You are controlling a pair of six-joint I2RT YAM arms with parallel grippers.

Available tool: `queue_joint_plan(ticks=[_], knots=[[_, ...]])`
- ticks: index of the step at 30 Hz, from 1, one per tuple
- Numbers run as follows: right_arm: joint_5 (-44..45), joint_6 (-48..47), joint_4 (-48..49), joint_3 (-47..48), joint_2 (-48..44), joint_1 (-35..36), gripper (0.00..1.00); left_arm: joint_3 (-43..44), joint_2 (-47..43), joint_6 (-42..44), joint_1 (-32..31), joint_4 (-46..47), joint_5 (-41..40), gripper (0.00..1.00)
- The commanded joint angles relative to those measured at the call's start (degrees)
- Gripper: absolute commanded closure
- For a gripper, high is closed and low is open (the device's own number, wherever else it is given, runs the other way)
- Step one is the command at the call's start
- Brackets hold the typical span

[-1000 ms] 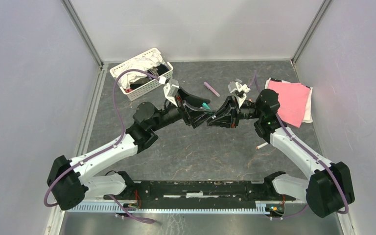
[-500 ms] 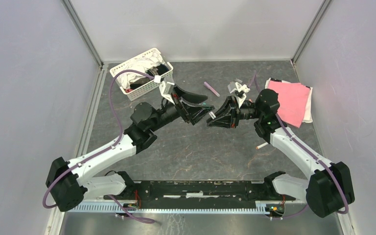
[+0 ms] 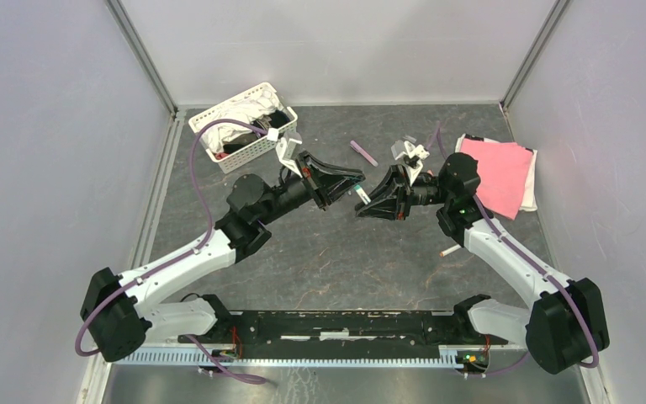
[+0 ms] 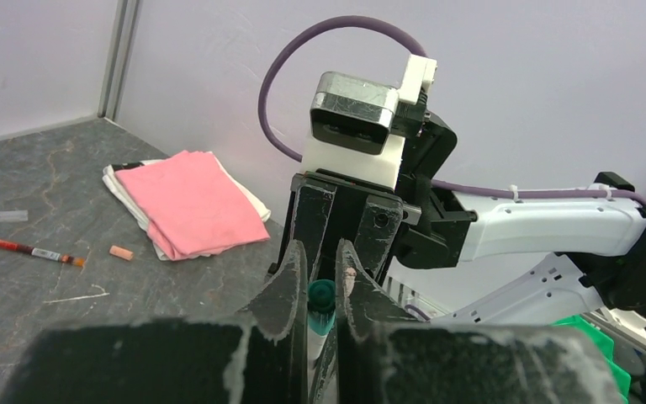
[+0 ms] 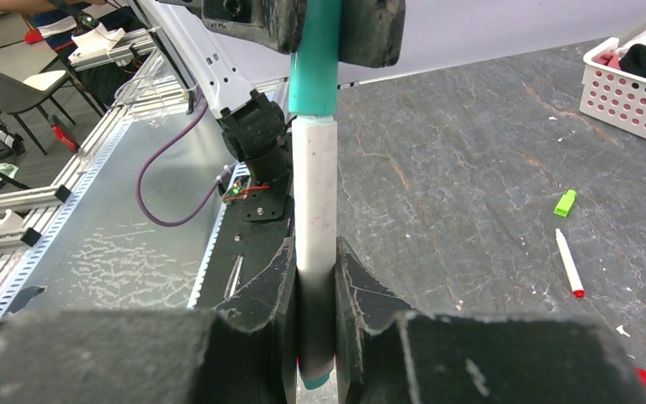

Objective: Insert the pens into the pen caps
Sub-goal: Press the pen cap onto the pen.

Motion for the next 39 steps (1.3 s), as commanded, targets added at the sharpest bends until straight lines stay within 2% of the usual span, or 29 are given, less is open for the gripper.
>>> queue_joint_plan(ticks=[1, 5, 9, 12, 14, 16, 19, 20, 22, 25, 31, 33, 36, 38, 39], knots=[[2.0, -1.8, -1.9, 1.9, -0.2, -0.2, 1.0, 2.0, 0.6, 0.2, 0.0, -1.0, 0.7, 0.98], [5.2, -11.5, -15.3, 7.5, 0.6, -0.1, 1.0, 1.3, 1.2, 3.2, -1.9, -6.0, -1.4, 0.98], [14.5, -18.5, -25.1, 12.9, 1.5, -0.1, 1.0, 1.3, 1.2, 8.6, -8.2, -14.5, -13.7, 0.98], [19.7, -25.0, -30.9, 17.1, 2.5, 0.3, 1.0, 1.4, 2.5, 7.6, -10.8, -18.7, -19.5, 0.98], [17.9, -25.8, -28.8, 17.7, 3.0, 0.6, 1.0, -0.6, 3.1, 3.8, -10.9, -15.9, -17.6, 0.98], [11.9, -22.3, -21.5, 15.9, 3.5, 0.8, 1.0, -3.9, 3.5, -1.2, -10.9, -8.7, -11.7, 0.98], [5.6, -3.8, 1.2, 9.4, 4.3, 1.0, 1.0, -7.9, 5.0, -5.1, -10.8, 2.4, -1.6, 0.98], [4.9, 2.0, 8.9, 7.5, 4.5, 0.9, 1.0, -8.0, 5.8, -5.3, -10.8, 3.3, 0.9, 0.98], [4.6, 6.6, 14.5, 6.9, 4.6, 0.7, 1.0, -6.8, 6.4, -2.3, -11.6, -0.2, 2.5, 0.98], [5.5, 8.6, 16.1, 7.7, 4.3, -0.3, 1.0, -2.2, 6.8, 9.2, -14.7, -18.8, -2.2, 0.98], [7.6, 8.9, 15.2, 10.7, 4.6, -4.0, 1.0, -4.1, 7.1, 11.5, -14.9, -26.4, 3.8, 0.98], [8.1, 6.3, 12.2, 12.1, 4.7, -4.4, 1.0, -4.8, 7.9, 10.4, -14.9, -28.8, 2.9, 0.98], [10.5, -9.7, -7.9, 17.7, 4.5, -4.1, 1.0, -3.6, 10.2, 9.2, -14.9, -34.6, 0.4, 0.98], [12.1, -15.5, -14.9, 19.9, 4.4, -3.9, 1.0, -2.3, 12.2, 8.9, -15.0, -38.4, 0.7, 0.98], [12.2, -16.0, -15.4, 20.1, 4.3, -3.8, 1.0, -1.6, 13.2, 8.8, -15.0, -39.7, 1.7, 0.98]])
